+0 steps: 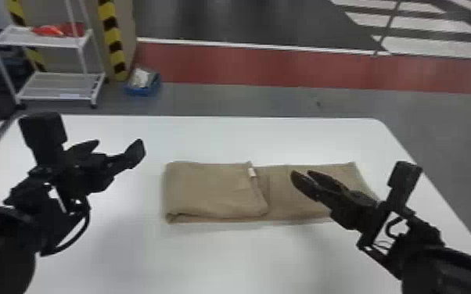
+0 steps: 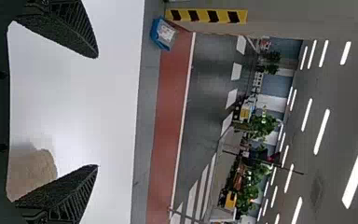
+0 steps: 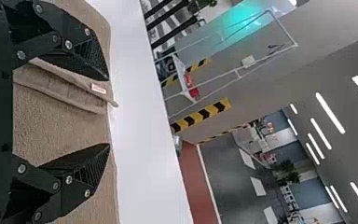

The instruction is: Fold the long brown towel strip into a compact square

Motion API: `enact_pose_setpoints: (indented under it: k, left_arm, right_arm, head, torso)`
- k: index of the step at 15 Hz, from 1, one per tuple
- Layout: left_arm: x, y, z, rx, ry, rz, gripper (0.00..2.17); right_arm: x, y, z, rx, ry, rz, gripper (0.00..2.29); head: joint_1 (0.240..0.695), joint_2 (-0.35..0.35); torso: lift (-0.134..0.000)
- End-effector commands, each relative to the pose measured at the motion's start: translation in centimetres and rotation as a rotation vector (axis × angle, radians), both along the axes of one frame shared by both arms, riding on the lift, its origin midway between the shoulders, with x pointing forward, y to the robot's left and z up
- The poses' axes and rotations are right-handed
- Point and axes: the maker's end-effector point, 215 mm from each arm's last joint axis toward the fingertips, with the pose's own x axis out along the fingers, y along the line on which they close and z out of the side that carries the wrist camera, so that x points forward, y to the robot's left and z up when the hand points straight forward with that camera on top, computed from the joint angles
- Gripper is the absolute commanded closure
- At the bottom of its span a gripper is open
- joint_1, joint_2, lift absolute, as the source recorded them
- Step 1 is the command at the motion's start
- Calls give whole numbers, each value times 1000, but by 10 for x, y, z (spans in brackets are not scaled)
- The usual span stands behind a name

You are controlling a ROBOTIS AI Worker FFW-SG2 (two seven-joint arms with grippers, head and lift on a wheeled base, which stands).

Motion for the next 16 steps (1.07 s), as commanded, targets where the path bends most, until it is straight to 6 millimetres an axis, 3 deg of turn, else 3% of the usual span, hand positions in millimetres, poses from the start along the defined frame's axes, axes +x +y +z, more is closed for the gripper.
enact_pose_setpoints:
  k: [1, 3, 5, 8, 13, 16]
  left_arm:
    - [-14, 31, -9, 3, 13, 27, 66]
    - [-21, 40, -14, -7, 5, 37, 80]
    - [-26, 42, -18, -13, 11, 32, 83]
    - [-28, 42, -23, -17, 17, 28, 83]
    - [-31, 39, -22, -29, 9, 18, 83]
    - [-38, 49, -24, -37, 8, 33, 83]
  right_arm:
    - [5, 32, -9, -123, -2, 24, 508]
    - [6, 50, -13, -215, -9, 11, 596]
    - [3, 49, -28, -235, 47, -7, 596]
    - [-1, 52, -34, -237, 72, -1, 596]
    - [13, 64, -28, -236, 61, 14, 596]
    - [19, 72, -46, -255, 116, 30, 707]
  head:
    - [695, -46]
    - [695, 18]
    - [695, 57]
    - [695, 73]
    - [695, 80]
    - [695, 84]
  torso:
    - [-124]
    - [-124]
    - [-124]
    - [-124]
    - [-124]
    - [-124]
